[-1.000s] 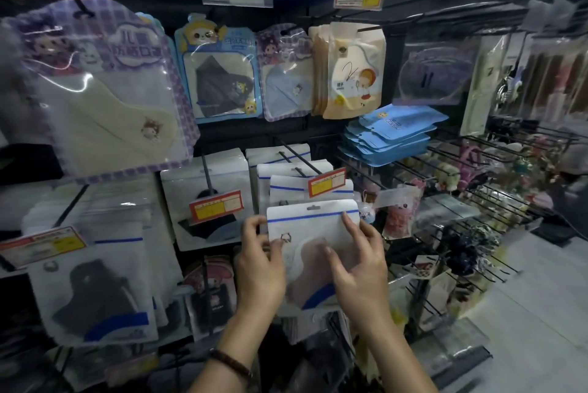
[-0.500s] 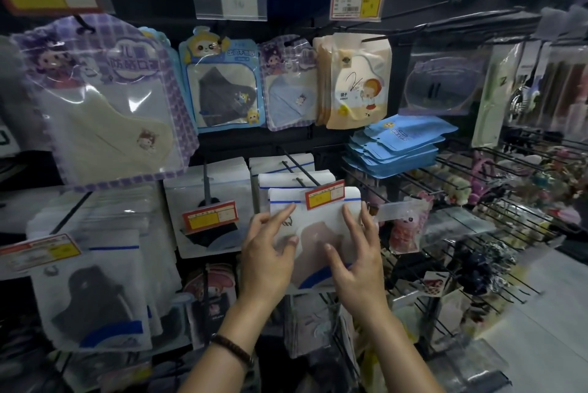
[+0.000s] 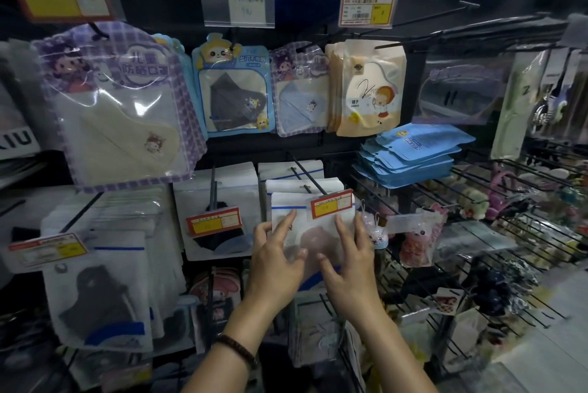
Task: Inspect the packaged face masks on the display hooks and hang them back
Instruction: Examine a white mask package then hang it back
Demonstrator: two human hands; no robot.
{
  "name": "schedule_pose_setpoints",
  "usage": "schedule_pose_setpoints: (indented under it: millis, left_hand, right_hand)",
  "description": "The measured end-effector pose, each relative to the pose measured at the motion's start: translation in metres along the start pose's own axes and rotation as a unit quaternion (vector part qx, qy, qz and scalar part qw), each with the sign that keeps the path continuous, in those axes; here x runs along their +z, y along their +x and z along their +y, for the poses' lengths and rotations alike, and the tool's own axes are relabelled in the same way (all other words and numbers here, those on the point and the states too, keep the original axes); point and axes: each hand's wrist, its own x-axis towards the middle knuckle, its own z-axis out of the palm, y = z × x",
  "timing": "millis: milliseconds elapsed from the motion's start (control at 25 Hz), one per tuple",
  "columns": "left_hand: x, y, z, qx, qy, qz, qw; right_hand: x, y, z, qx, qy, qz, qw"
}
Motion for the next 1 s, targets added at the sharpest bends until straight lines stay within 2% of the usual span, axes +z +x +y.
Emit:
schedule_pose_setpoints:
  millis: [280, 400, 520, 680, 760, 880, 1000]
  left_hand:
    - [0.0, 0.021, 0.001, -0.043, -0.001, -0.024, 0.999]
    - [-0.016, 0.007, -0.002, -0.04, -0.005, -0.008, 0.999]
    - [-0.052, -0.024, -0.02, -0.047, 0.014, 0.009, 0.999]
    - [-0.124, -0.073, -0.054, -0.134, -0.088, 0.017, 0.987]
    - [-0.157, -0.093, -0.066, -0.131, -0.129, 0.074, 0.98]
    - [-0.205, -0.107, -0.087, -0.119, -0.168, 0.206, 0.957]
    - [-0.248, -0.105, -0.121, -0.092, -0.112, 0.299, 0.943]
  right_hand:
    - [0.012, 0.019, -0.023, 0.038, 0.03, -0.07, 0.996]
    - [0.018, 0.005, -0.035, 0.074, 0.055, -0.061, 0.994]
    - [0.031, -0.015, -0.054, 0.108, 0.064, -0.033, 0.991]
    - [0.073, -0.05, -0.099, 0.132, 0.138, -0.083, 0.978]
    - [0.101, -0.069, -0.123, 0.115, 0.154, -0.107, 0.975]
    - [0.137, -0.089, -0.158, 0.091, 0.171, -0.112, 0.975]
    - [0.162, -0.095, -0.189, 0.068, 0.179, -0.1, 0.976]
